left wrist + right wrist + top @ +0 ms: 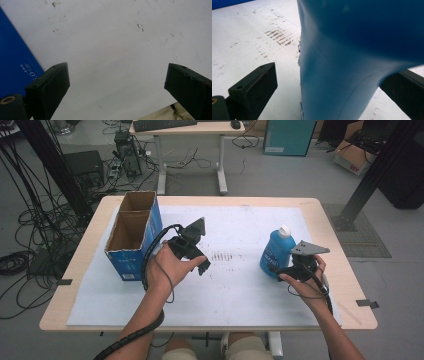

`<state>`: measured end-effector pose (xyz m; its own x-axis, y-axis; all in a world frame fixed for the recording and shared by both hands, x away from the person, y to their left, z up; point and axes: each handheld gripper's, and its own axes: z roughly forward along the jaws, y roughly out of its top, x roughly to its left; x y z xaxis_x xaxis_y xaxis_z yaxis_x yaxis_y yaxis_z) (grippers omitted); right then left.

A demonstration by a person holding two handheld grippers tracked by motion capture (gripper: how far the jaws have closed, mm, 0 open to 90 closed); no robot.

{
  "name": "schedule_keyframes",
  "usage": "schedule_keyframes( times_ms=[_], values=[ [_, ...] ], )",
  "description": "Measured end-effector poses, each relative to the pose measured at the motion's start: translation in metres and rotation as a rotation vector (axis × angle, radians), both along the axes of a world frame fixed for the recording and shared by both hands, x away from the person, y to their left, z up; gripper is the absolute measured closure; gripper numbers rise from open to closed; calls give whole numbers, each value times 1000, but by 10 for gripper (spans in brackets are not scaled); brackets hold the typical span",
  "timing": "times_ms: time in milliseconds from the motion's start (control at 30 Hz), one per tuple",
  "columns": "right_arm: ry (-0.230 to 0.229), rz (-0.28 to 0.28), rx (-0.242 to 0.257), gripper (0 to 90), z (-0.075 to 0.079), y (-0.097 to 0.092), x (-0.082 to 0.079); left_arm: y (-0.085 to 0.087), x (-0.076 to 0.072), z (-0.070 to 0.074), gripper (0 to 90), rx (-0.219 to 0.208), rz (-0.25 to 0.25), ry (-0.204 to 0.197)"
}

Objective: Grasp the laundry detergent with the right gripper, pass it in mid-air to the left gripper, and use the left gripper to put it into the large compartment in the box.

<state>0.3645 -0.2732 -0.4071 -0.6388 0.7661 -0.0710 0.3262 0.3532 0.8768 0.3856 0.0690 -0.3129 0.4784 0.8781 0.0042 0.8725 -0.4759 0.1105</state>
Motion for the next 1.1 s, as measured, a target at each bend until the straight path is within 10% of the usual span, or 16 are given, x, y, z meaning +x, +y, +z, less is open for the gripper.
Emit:
schedule_keyframes(
  times_ms=[1100],
  values=[
    [-27,-4,16,15,1,0,0,-1,0,2,62,1,-2,-4]
  ],
)
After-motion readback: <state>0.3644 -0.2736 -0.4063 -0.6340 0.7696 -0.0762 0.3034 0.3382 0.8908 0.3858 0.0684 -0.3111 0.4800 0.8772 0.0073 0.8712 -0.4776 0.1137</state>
